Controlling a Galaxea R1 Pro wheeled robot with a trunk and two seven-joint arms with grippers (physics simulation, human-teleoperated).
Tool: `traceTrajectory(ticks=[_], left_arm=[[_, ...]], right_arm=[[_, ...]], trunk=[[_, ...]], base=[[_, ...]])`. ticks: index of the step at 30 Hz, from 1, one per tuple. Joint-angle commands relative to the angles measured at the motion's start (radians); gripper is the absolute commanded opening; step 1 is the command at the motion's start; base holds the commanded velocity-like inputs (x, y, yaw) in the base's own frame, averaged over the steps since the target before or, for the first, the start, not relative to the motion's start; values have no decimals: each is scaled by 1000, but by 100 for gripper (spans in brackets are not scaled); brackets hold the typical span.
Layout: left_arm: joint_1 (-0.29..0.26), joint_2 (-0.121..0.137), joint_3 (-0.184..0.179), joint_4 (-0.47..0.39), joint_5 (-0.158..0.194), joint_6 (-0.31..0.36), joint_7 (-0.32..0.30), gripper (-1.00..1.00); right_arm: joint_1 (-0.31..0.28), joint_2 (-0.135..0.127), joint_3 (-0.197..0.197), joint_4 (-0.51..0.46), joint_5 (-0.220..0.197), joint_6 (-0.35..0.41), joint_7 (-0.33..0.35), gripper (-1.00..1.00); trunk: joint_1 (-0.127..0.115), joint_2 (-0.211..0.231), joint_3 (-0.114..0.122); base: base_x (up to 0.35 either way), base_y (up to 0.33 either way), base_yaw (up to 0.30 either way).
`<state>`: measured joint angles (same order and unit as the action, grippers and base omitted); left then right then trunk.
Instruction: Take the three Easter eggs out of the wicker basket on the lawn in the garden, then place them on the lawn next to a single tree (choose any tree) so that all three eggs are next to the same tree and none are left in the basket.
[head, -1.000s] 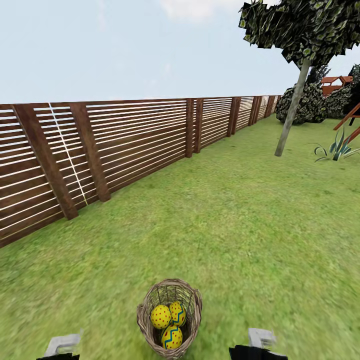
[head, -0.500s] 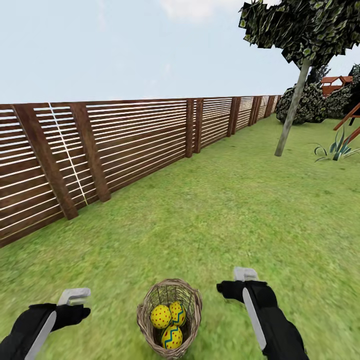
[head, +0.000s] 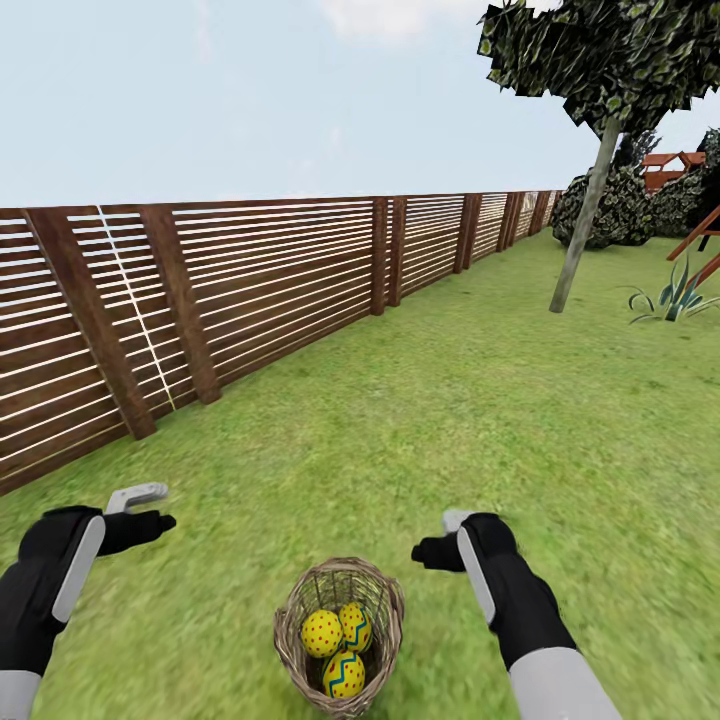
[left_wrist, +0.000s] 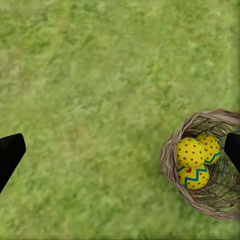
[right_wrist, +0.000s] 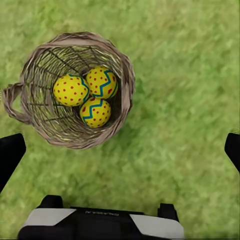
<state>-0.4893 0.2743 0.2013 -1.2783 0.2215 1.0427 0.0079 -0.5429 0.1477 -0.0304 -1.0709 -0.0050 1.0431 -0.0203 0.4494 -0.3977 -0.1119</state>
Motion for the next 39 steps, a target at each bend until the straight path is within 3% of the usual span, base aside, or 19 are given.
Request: traceTrajectory(ticks=[1, 7, 12, 18, 32, 39], left_arm=[[0, 0, 3, 0, 7, 5, 1, 100], [8, -2, 4, 0, 13, 5, 3, 100], [17, -32, 4, 3, 9, 5, 7, 100], [34, -54, 4, 2, 12, 5, 6, 100], [41, -58, 4, 2, 11, 5, 6, 100], [41, -57, 5, 3, 6, 5, 5, 100]], right_arm=[[-12, 4, 2, 25, -1, 4, -2, 100], [-32, 11, 8, 100, -1, -5, -4, 100], [-73, 15, 10, 219, 0, -39, -7, 100], [-97, 17, 10, 274, 0, -73, -9, 100], [-159, 27, 19, 327, 2, -85, -9, 100], [-257, 27, 27, 513, 6, -158, -27, 100]], trunk=[[1, -2, -2], [1, -2, -2], [1, -2, -2], [1, -2, -2], [1, -2, -2], [1, -2, -2]], base=[[0, 0, 0], [0, 0, 0], [0, 0, 0], [0, 0, 0], [0, 0, 0], [0, 0, 0]])
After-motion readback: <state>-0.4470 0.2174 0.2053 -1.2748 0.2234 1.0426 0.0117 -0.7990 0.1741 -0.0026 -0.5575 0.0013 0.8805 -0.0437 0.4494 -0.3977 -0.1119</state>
